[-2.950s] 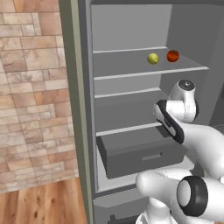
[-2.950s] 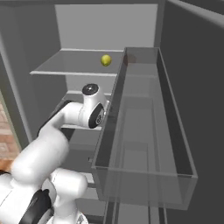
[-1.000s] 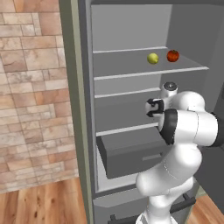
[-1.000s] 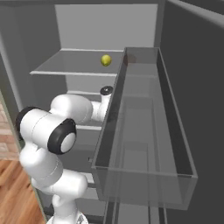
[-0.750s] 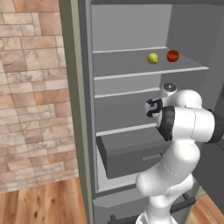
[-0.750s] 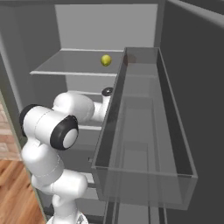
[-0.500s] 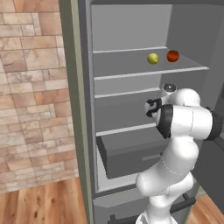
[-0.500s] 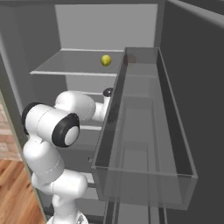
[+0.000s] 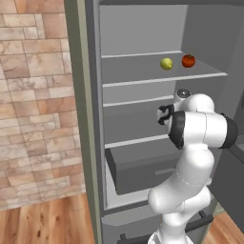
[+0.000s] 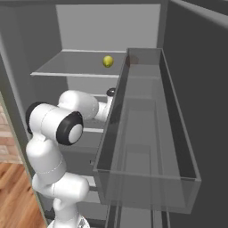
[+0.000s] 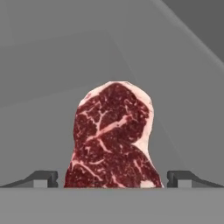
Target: Gather the tomato and lemon from the fridge and place them on a tray on the dining counter. Then gather the steaks from the fridge and place them on the other tray.
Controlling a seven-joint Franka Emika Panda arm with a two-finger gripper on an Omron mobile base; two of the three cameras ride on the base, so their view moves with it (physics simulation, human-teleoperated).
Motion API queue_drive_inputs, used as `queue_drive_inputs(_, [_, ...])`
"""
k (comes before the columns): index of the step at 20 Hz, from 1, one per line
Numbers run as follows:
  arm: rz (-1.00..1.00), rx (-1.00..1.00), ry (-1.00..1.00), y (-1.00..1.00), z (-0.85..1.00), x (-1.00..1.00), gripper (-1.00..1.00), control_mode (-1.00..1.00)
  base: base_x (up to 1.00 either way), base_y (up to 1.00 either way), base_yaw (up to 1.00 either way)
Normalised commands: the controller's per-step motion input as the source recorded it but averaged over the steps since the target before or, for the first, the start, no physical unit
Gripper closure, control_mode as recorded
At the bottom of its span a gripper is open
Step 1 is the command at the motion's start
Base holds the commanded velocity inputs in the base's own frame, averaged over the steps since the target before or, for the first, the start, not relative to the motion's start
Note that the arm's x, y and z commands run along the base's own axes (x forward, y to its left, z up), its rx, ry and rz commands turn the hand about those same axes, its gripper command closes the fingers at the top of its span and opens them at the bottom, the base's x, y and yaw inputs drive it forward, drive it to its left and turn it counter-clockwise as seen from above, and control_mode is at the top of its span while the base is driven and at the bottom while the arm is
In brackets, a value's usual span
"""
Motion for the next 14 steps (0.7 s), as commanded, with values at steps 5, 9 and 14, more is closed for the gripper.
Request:
queue_drive_inputs(5, [0.00, 0.00, 0.00, 0.00, -0.31, 0.00, -1.00, -1.00, 0.00, 0.00, 0.00])
queue_drive_inputs(9, [0.00, 0.00, 0.02, 0.00, -0.38, 0.00, -1.00, -1.00, 0.00, 0.00, 0.00])
queue_drive_inputs(14, [0.00, 0.00, 0.04, 0.00, -0.45, 0.01, -1.00, -1.00, 0.00, 0.00, 0.00])
